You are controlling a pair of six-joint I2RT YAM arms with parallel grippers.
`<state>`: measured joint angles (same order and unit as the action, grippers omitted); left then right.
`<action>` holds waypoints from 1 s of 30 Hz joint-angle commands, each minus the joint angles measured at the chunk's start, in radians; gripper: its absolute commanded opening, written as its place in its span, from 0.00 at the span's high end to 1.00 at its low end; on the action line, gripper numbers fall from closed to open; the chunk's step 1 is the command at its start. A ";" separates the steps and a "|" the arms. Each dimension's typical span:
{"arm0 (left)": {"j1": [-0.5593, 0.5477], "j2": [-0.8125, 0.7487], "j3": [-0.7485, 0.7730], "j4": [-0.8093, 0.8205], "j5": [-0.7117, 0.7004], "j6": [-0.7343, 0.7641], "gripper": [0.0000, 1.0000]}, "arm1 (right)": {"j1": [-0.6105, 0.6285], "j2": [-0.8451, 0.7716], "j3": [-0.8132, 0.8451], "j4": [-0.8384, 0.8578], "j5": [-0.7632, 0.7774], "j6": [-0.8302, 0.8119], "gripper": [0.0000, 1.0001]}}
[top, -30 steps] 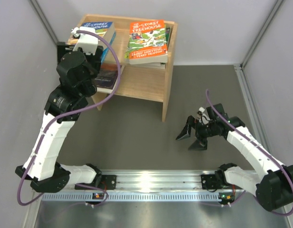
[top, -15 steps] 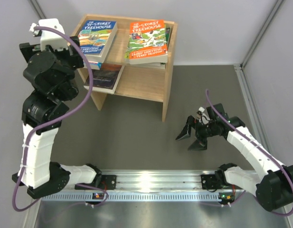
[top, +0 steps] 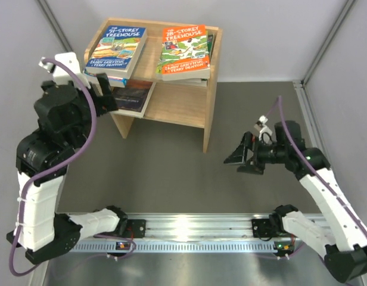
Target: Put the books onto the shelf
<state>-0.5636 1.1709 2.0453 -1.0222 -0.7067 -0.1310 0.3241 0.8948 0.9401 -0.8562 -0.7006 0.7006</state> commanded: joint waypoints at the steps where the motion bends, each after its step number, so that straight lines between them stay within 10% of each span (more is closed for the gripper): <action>1: -0.002 -0.089 -0.181 -0.087 0.130 -0.220 0.01 | -0.011 -0.120 0.142 0.022 0.033 -0.038 0.00; 14: -0.002 -0.349 -0.770 0.014 0.228 -0.529 0.01 | -0.010 -0.461 0.157 0.008 0.259 0.094 0.00; 23: -0.001 -0.408 -0.870 0.014 0.182 -0.500 0.01 | -0.011 -0.566 0.184 -0.063 0.316 0.128 0.00; 30: -0.002 -0.617 -1.182 0.336 0.113 -0.334 0.01 | -0.011 -0.652 0.158 -0.072 0.391 0.166 0.00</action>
<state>-0.5652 0.5915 0.9928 -0.8898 -0.5533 -0.5900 0.3241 0.2703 1.1000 -0.9356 -0.3630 0.8341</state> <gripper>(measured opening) 0.987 0.996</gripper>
